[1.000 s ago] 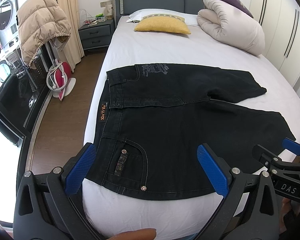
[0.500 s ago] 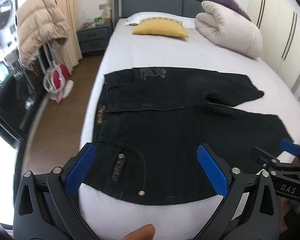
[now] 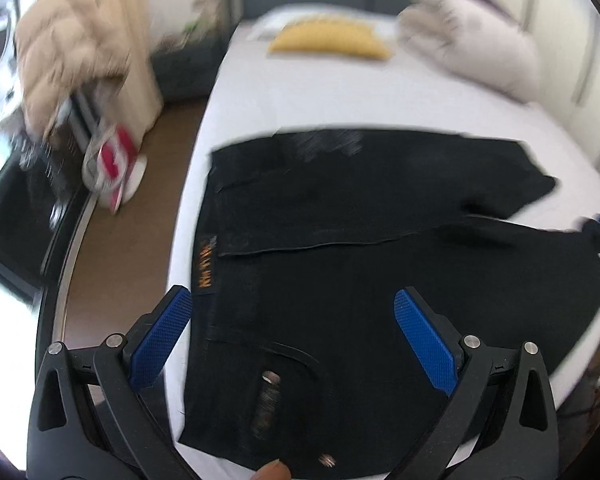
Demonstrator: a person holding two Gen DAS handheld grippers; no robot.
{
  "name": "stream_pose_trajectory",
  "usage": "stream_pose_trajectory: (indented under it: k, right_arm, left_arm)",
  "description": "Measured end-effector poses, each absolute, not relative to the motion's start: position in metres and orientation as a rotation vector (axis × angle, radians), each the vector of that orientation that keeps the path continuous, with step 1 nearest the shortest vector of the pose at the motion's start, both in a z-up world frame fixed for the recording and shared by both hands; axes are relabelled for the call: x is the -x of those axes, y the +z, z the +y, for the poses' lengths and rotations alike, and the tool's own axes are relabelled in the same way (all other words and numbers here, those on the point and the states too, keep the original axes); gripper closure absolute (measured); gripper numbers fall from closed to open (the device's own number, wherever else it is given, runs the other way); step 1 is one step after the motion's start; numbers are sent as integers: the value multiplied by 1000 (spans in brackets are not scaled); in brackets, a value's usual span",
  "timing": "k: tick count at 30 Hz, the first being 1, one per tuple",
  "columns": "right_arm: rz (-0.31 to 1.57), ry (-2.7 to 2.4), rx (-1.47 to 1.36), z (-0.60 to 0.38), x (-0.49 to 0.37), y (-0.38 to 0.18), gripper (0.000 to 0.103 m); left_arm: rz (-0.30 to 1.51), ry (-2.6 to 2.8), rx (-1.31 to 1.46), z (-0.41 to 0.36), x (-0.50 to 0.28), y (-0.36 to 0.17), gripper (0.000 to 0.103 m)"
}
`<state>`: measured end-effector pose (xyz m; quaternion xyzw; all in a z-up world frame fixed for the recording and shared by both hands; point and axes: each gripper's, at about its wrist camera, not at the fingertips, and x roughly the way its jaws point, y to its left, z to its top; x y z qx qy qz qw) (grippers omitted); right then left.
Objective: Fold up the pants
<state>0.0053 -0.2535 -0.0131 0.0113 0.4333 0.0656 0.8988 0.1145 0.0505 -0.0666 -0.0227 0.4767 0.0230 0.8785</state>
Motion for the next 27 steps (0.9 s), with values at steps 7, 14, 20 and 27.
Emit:
stream_pose_trajectory:
  k: [7, 14, 20, 27]
  right_arm:
    - [885, 192, 62, -267, -71, -16, 1]
    - [910, 347, 174, -263, -130, -33, 12]
    - [946, 477, 237, -250, -159, -50, 25]
    - [974, 614, 292, -229, -184, -64, 35]
  left_arm:
    - [978, 25, 19, 102, -252, -72, 0]
    - [1117, -318, -183, 97, -403, -100, 2]
    - [1268, -452, -263, 83, -458, -151, 14]
    - [1360, -487, -298, 77, -484, -179, 54]
